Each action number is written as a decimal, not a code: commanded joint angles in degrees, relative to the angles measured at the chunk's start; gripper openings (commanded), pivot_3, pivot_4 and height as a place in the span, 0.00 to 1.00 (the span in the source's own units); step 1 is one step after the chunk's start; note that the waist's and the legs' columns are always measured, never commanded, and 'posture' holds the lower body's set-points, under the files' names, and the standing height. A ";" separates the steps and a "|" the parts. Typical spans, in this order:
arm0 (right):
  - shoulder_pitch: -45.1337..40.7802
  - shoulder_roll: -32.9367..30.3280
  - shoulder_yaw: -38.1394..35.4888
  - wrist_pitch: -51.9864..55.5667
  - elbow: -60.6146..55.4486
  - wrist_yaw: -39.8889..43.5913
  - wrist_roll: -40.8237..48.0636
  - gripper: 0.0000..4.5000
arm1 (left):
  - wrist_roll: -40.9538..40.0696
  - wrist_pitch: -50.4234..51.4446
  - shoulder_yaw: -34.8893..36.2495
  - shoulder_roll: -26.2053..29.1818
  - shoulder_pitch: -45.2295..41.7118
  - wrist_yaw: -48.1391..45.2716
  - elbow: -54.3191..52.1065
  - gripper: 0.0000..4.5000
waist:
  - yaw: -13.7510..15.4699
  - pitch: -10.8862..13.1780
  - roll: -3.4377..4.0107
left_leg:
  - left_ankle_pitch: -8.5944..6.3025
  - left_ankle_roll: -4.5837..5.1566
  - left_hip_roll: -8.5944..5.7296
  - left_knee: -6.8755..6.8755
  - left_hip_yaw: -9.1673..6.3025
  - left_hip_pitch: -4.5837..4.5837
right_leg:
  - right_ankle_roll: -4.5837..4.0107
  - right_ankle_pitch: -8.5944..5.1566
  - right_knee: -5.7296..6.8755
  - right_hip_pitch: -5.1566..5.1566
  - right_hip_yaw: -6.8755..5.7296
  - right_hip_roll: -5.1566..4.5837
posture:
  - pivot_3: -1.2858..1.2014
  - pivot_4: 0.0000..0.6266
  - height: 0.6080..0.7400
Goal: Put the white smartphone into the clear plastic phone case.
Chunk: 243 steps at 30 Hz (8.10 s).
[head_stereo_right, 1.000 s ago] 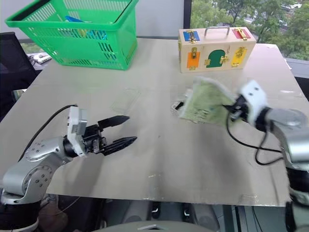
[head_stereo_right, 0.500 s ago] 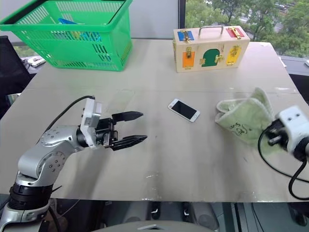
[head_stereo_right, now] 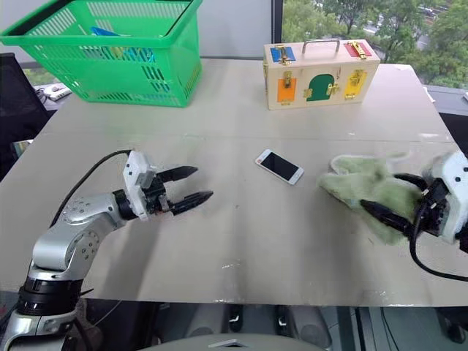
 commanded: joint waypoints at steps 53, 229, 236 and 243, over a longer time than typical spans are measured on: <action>-8.06 -10.23 25.24 -17.50 33.39 -12.26 -30.68 0.21 | 8.91 1.86 -3.65 -1.33 -3.36 2.17 -0.43 1.00 | 0.87 -0.08 -0.24 | -0.01 0.62 -0.01 0.07 0.89 -0.04 | 0.31 0.16 -0.05 0.04 -0.01 -0.63 | 0.52 0.24 1.00; -5.93 -1.46 30.27 -29.68 3.47 -1.38 -8.38 1.00 | 3.68 19.51 4.97 14.16 -7.75 -17.95 2.85 1.00 | 0.30 -0.13 -0.16 | -0.06 0.75 -0.07 0.85 0.59 -0.63 | 0.48 0.30 0.03 -0.10 -0.40 -0.88 | 0.52 0.24 1.00; -4.94 -1.05 29.95 -27.44 0.35 -4.07 -7.38 1.00 | 19.40 -24.97 -13.01 19.04 -20.65 -40.39 31.79 1.00 | 1.78 -0.13 -0.12 | -0.07 0.81 -0.04 0.82 0.65 -0.85 | 0.01 0.31 -0.07 -0.26 -0.42 -0.95 | 0.52 0.24 1.00; -1.92 -1.01 28.35 -25.76 -3.29 -6.60 -6.29 1.00 | 31.70 -50.32 -21.78 12.11 -39.01 -41.60 60.99 1.00 | 1.74 -0.13 -0.15 | -0.17 1.00 -0.08 0.95 0.71 -1.03 | 0.48 0.31 -0.12 -0.30 -0.49 -0.89 | 0.52 0.24 1.00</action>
